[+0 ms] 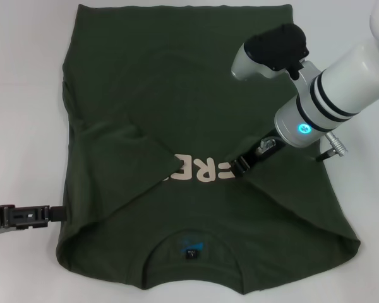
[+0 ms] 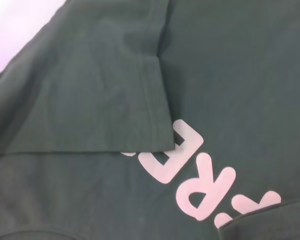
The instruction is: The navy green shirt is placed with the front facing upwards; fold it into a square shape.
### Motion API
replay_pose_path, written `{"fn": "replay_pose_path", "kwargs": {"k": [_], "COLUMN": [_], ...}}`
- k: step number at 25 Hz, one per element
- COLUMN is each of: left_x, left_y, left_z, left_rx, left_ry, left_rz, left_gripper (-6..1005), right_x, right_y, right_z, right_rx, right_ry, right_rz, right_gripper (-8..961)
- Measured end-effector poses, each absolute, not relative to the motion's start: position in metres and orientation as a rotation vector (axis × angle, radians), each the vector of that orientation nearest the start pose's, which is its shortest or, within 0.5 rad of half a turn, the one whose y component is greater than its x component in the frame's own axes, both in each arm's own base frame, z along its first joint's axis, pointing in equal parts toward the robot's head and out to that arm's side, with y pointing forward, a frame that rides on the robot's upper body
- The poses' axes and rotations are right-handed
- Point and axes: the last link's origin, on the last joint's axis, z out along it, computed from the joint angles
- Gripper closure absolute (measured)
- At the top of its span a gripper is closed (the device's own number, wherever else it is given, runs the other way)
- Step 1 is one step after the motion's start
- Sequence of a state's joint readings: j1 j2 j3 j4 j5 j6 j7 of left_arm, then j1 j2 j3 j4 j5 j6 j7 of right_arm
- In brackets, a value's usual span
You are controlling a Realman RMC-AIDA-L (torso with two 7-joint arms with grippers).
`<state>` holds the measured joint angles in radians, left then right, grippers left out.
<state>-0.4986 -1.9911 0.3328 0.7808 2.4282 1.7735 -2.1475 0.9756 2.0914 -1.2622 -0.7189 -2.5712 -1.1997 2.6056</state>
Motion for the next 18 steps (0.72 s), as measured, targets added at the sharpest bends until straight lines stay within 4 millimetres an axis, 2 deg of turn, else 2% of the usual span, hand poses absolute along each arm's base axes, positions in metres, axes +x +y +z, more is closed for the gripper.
{"fn": "replay_pose_path", "kwargs": {"k": [7, 13, 18], "left_x": [-0.325, -0.324, -0.323], "left_y": [0.296, 0.296, 0.296], "left_z": [0.07, 0.072, 0.081], "left_rx": [-2.332, -2.334, -2.323], "left_ry": [-1.772, -1.778, -1.777], "left_rz": [-0.538, -0.549, -0.582], "left_gripper": [165, 165, 164], "right_x": [0.159, 0.16, 0.164], "right_y": [0.422, 0.422, 0.419], "right_z": [-0.055, -0.04, -0.001], "right_rx": [-2.52, -2.51, -2.482], "right_ry": [1.115, 1.159, 1.287], "right_rz": [-0.344, -0.277, -0.045], "right_gripper": [931, 797, 598]}}
